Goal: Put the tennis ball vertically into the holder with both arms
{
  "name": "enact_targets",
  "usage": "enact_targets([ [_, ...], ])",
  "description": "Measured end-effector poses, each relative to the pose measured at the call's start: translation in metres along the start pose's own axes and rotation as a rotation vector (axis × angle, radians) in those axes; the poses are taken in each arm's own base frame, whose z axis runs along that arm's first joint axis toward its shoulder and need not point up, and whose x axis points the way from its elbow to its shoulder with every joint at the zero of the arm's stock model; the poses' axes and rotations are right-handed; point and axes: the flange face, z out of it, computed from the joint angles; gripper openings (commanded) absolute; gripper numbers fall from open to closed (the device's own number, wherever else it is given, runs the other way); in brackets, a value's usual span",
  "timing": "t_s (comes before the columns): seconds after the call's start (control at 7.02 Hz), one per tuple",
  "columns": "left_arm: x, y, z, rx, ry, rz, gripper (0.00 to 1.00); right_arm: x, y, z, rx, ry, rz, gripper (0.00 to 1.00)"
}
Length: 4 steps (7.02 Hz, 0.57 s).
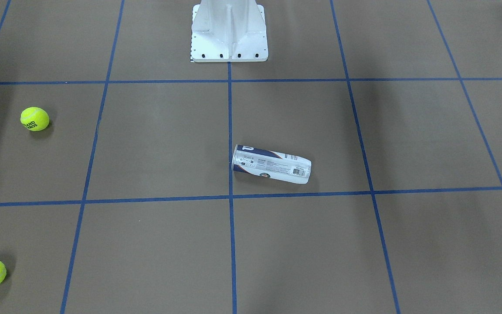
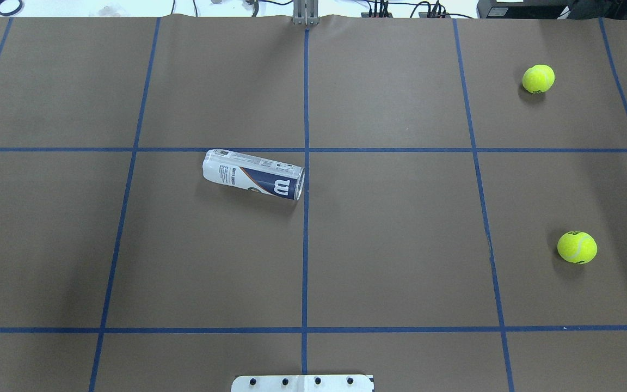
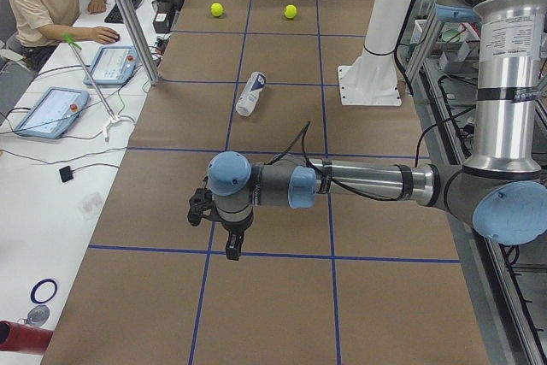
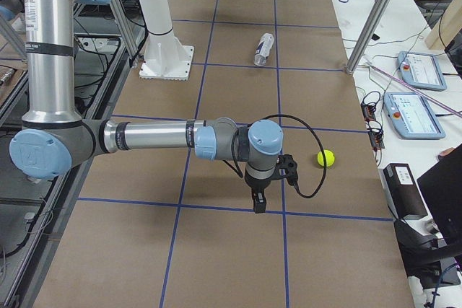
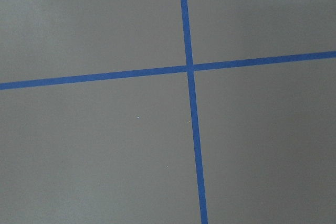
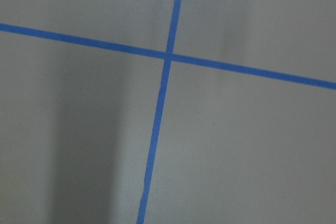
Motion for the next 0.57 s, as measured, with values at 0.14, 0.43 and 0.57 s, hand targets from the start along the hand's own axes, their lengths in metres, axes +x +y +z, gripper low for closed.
enact_targets([
  [0.14, 0.008, -0.013, -0.009, 0.029, -0.001, 0.028, 1.00, -0.002, -0.003, -0.002, 0.017, 0.004, -0.016, 1.00],
  [0.43, 0.022, -0.034, -0.024, 0.089, -0.004, 0.092, 1.00, -0.004, -0.007, -0.005, 0.045, 0.011, -0.042, 1.00],
  [0.57, 0.027, -0.038, -0.029, 0.109, -0.002, 0.116, 1.00, -0.004, -0.009, -0.006, 0.063, 0.013, -0.057, 1.00],
])
